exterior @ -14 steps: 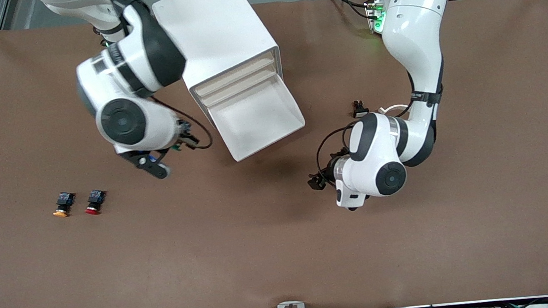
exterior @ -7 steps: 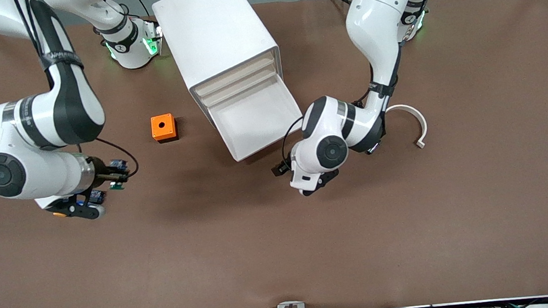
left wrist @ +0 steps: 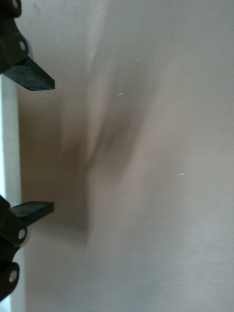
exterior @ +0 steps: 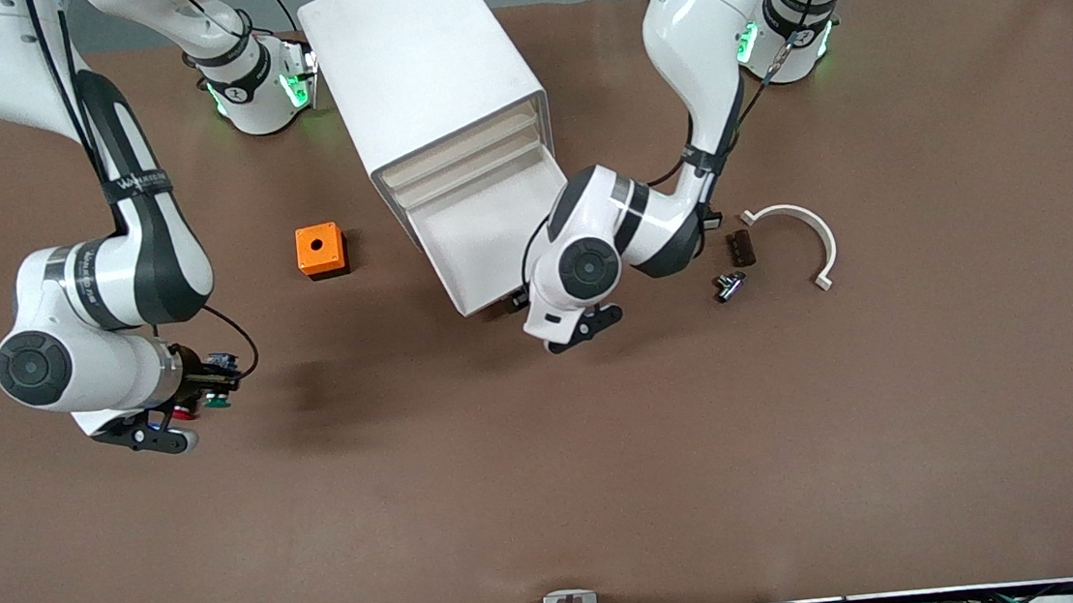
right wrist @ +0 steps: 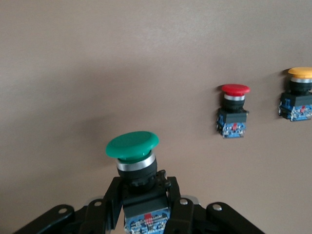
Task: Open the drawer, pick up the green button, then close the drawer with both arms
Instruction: 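Carry the green button beside the red button while the left gripper pushes drawer, then set the green button down beside the red button with the right gripper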
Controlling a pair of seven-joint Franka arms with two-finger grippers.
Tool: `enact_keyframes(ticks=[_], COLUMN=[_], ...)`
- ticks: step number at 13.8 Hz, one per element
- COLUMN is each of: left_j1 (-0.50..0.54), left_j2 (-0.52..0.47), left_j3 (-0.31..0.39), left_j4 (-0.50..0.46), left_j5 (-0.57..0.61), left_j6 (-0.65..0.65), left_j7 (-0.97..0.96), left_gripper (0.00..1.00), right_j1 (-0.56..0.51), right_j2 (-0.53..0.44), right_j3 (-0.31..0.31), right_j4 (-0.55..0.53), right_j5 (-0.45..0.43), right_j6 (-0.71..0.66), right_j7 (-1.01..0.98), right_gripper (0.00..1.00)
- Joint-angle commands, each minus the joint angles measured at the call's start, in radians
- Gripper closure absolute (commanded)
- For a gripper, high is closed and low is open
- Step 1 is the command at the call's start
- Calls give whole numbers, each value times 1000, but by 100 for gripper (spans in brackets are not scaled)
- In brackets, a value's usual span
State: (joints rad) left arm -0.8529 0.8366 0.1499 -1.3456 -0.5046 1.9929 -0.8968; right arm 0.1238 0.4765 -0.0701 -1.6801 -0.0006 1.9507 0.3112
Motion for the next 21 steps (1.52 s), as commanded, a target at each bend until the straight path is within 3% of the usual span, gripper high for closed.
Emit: enact_keyframes(ticks=[1, 5, 13, 17, 21], left_j1=[-34, -94, -178, -218, -229], left_j2=[-22, -19, -27, -27, -22], left_j3=[4, 4, -1, -3, -24], left_j4=[-35, -41, -55, -56, -56], left_j5=[21, 18, 4, 4, 3], left_j6=[4, 4, 15, 15, 15], left_j7=[-17, -91, -185, -243, -251], left_gripper=[0, 0, 0, 0, 0], right_j1=[-32, -55, -47, -47, -49], right_j2=[46, 102, 163, 169, 169], right_j3=[19, 21, 21, 21, 21], right_j4=[-3, -3, -4, -81, -105], right_j5=[-24, -70, -68, -68, -67], right_j6=[45, 51, 141, 290, 313], right_j7=[-6, -6, 51, 51, 51], right_gripper=[97, 96, 94, 93, 87])
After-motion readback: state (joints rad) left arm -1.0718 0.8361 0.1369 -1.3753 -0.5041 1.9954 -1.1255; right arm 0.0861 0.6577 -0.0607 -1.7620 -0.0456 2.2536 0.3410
